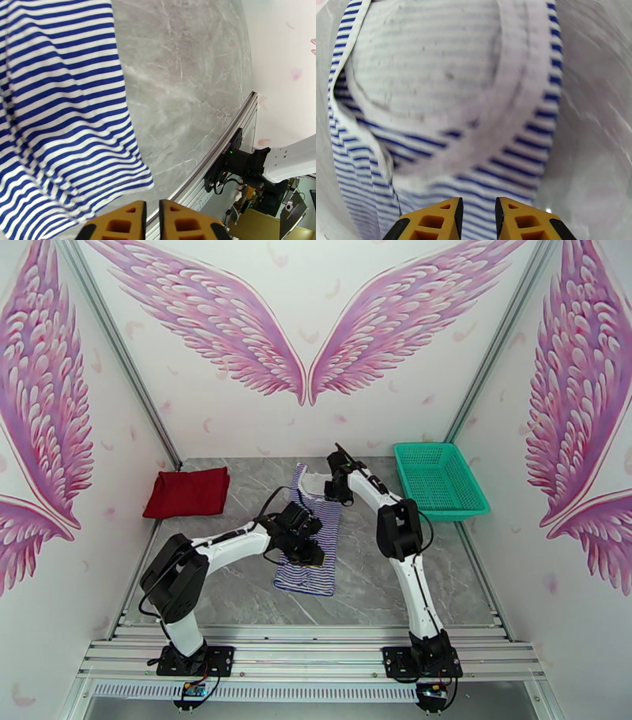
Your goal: Fold and stack the mixed laundry pile
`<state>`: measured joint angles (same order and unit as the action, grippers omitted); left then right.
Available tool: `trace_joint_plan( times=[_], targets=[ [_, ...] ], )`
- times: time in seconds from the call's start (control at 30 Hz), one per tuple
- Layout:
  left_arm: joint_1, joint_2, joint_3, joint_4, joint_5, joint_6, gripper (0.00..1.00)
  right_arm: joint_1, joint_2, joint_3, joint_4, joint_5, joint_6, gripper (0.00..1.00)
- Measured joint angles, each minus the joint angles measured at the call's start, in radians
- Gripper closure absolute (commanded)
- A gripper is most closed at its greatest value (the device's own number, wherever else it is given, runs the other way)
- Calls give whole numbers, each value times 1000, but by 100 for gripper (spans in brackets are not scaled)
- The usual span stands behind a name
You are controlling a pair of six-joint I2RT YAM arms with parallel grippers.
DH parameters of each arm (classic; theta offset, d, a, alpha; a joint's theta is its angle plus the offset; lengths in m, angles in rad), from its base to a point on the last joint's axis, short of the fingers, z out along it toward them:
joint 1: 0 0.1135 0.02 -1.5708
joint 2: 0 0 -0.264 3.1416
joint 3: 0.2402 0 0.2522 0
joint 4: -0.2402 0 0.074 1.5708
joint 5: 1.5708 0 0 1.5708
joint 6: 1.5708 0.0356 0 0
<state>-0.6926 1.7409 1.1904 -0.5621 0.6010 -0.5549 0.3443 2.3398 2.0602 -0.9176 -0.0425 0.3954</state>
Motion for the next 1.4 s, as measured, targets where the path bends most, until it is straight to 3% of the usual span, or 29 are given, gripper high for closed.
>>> trace_joint_plan(
  times=[0.23,0.43,0.93,1.07,1.2,1.4],
  targets=[
    [172,-56,-105,-117,-53,117,82,71,-385,-444,76,-38,54,67],
    [151,-37,-230,-117,-60,143,85,185,-421,-655,108,-81,100,71],
    [-51,-59,-346,52,-48,-32,82,206,-348,-697,127,20,105,74],
    [-66,-109,-323,22,-89,-70,77,196,-354,-698,124,19,69,68],
    [-64,-180,-231,-60,-154,-102,63,187,-393,-698,89,-15,63,58],
    [-27,-336,-253,-76,-203,-177,54,167,-628,-803,66,-129,77,47]
  ],
)
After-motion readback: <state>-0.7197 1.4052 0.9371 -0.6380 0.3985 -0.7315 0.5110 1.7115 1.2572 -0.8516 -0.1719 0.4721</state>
